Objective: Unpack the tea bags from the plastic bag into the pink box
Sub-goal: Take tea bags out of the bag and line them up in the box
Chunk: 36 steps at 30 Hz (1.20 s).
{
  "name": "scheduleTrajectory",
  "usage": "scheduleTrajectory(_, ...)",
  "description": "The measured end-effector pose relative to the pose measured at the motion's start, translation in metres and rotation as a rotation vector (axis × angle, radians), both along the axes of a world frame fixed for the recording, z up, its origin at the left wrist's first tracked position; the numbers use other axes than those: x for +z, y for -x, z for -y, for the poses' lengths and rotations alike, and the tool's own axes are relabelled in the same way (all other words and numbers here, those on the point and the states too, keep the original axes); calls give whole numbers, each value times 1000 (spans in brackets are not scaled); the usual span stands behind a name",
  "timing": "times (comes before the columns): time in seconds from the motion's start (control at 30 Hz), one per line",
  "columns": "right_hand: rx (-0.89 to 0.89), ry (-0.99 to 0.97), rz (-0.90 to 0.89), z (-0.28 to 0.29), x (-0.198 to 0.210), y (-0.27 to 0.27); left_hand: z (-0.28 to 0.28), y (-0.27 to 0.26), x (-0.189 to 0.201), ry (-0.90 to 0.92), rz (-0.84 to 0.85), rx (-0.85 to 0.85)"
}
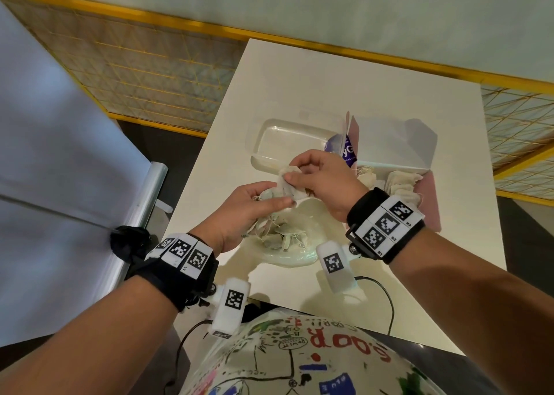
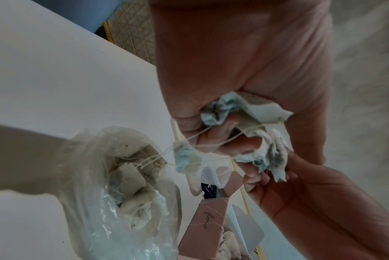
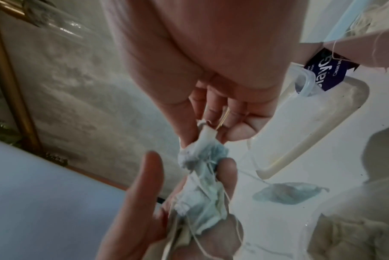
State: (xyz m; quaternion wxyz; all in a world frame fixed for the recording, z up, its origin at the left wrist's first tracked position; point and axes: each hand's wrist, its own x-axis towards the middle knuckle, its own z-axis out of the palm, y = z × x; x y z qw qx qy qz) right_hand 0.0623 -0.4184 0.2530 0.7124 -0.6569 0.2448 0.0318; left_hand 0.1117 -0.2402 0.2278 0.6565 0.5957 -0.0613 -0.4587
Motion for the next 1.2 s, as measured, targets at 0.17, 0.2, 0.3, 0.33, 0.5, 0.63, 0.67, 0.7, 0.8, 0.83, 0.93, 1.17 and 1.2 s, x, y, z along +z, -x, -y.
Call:
scheduleTrajectory(0.17, 83, 183, -15, 4, 2, 4, 8, 1, -7, -83, 59, 70)
scheduleTrajectory(0.2, 120, 246, -31, 7, 4, 3, 8, 1, -8, -108, 77, 68)
scheduleTrajectory(0.3, 290, 450, -56, 21, 10, 2, 9, 3, -7, -157, 119, 65)
scheduleTrajectory(0.33, 344, 501, -51, 25, 12, 2, 9, 4, -6, -165, 130, 57)
scheduleTrajectory(0.5, 389, 665, 24, 54, 29, 5, 10, 9, -14, -263, 271, -26)
scheduleTrajectory(0.63, 330, 708, 0, 105, 42, 18, 4, 11, -21, -318, 296, -84)
scheduleTrajectory(0.67, 305, 721, -17, 118, 41, 22, 4, 12, -22, -323, 295, -85)
scheduleTrajectory(0.7, 275, 736, -35, 131, 38, 26, 4, 13, -23, -328, 298, -86)
scheduleTrajectory(0.8, 223, 766, -96, 157, 27, 41, 7, 14, -28, -371, 315, -93)
scheduleTrajectory(0.83, 225, 781, -121, 163, 22, 46, 8, 14, -30, -395, 320, -97)
scheduleTrajectory(0.93, 273, 822, -244, 174, -2, 61, 7, 15, -36, -445, 299, -82)
scheduleTrajectory(1.17, 492, 727, -497, 157, -61, 68, 6, 20, -41, -523, 250, 28)
scheduleTrajectory(1.2, 480, 727, -517, 154, -66, 66, 7, 21, -40, -527, 248, 30)
